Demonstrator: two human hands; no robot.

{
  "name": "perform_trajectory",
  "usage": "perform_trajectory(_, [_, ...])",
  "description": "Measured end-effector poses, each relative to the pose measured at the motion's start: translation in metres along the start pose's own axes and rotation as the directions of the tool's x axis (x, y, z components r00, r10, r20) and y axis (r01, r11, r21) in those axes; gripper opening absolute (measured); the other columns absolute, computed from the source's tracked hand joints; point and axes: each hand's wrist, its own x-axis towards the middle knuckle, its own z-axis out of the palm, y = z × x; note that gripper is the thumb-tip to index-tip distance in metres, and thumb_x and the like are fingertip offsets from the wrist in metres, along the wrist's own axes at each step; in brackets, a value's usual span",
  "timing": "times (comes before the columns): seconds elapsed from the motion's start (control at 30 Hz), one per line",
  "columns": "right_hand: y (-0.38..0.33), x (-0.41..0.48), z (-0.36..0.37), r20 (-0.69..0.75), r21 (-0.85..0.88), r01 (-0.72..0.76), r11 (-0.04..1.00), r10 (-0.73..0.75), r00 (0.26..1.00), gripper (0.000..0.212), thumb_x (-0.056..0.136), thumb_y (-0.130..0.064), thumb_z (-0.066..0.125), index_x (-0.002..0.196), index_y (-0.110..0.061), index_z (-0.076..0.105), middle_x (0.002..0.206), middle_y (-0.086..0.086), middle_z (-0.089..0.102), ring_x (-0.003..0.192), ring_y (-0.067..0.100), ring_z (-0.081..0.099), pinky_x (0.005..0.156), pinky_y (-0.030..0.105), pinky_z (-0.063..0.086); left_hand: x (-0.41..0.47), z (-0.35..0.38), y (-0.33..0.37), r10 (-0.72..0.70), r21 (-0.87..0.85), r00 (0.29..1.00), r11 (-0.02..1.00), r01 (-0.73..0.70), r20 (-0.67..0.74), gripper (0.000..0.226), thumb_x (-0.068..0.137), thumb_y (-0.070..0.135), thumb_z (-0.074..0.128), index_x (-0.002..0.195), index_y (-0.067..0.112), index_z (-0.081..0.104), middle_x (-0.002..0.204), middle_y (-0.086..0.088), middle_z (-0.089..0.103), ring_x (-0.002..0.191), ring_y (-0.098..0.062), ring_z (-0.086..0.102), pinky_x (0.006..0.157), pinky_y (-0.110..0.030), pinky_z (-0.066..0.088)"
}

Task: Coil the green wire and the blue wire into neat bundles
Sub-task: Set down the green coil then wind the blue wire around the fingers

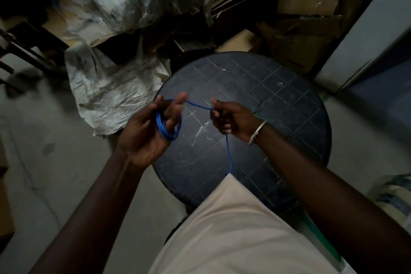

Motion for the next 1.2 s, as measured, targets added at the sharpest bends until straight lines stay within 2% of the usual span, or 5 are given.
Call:
perform_trajectory(0.4, [0.048, -0.007, -0.007, -0.141, -0.458, -0.002, 0.889, -0.071, 0.988, 0.034, 0.102, -0.032, 0.053, 0.071, -0.021, 0.061, 0.057, 0.001, 0.045, 0.043, 0.008, 0.039, 0.04, 0.019, 0.03, 0.036, -0.03, 0.101, 0.579, 0.19, 0.786, 0.814, -0.548, -0.214, 0.046, 0.095, 0.002, 0.045, 0.138, -0.013, 0.041, 0.119, -0.027, 0.065, 0.128, -0.032, 0.052, 0.1, -0.041, 0.047])
perform_trajectory(0.63, [0.038, -0.093, 0.038, -0.079, -0.614, 0.129, 0.779, -0.223, 0.971, 0.032, 0.097, -0.039, 0.056, 0.071, -0.022, 0.065, 0.06, -0.004, 0.052, 0.059, 0.006, 0.048, 0.056, 0.029, 0.04, 0.025, -0.082, 0.088, 0.627, 0.971, 0.778, -0.207, 0.115, 0.041, 0.039, 0.1, 0.038, 0.043, 0.13, 0.019, 0.058, 0.137, -0.009, 0.058, 0.125, -0.021, 0.054, 0.105, -0.035, 0.041])
perform_trajectory(0.77, [-0.026, -0.105, 0.004, -0.362, -0.338, 0.246, 0.908, -0.367, 0.857, 0.034, 0.098, -0.032, 0.054, 0.07, -0.022, 0.071, 0.054, 0.009, 0.029, 0.045, 0.006, 0.026, 0.043, 0.017, 0.02, -0.009, -0.081, 0.039, 0.209, 0.919, 0.897, 0.143, 0.367, -0.39, 0.055, 0.079, 0.072, 0.055, 0.09, 0.023, 0.078, 0.086, -0.032, 0.061, 0.066, -0.028, 0.05, 0.056, -0.029, 0.04])
perform_trajectory(0.9, [-0.036, -0.08, -0.032, -0.497, -0.209, 0.24, 0.948, -0.314, 0.809, 0.033, 0.099, -0.03, 0.055, 0.076, -0.017, 0.073, 0.048, -0.012, 0.027, 0.041, 0.004, 0.02, 0.04, 0.018, 0.016, -0.043, -0.028, 0.003, -0.381, 0.445, 0.919, 0.843, 0.301, 0.099, 0.057, 0.105, 0.031, 0.03, 0.101, -0.014, 0.064, 0.043, -0.007, 0.025, 0.043, -0.018, 0.021, 0.058, -0.028, 0.045])
perform_trajectory(1.2, [0.017, -0.097, 0.029, -0.072, -0.751, 0.042, 0.659, -0.145, 0.987, 0.026, 0.1, -0.034, 0.057, 0.092, -0.02, 0.078, 0.052, -0.007, 0.042, 0.049, 0.006, 0.036, 0.049, 0.023, 0.03, -0.01, -0.015, 0.037, 0.567, 0.413, 0.822, 0.76, -0.501, -0.045, 0.058, 0.098, 0.025, 0.05, 0.15, 0.006, 0.032, 0.148, -0.012, 0.048, 0.139, -0.021, 0.042, 0.117, -0.03, 0.031])
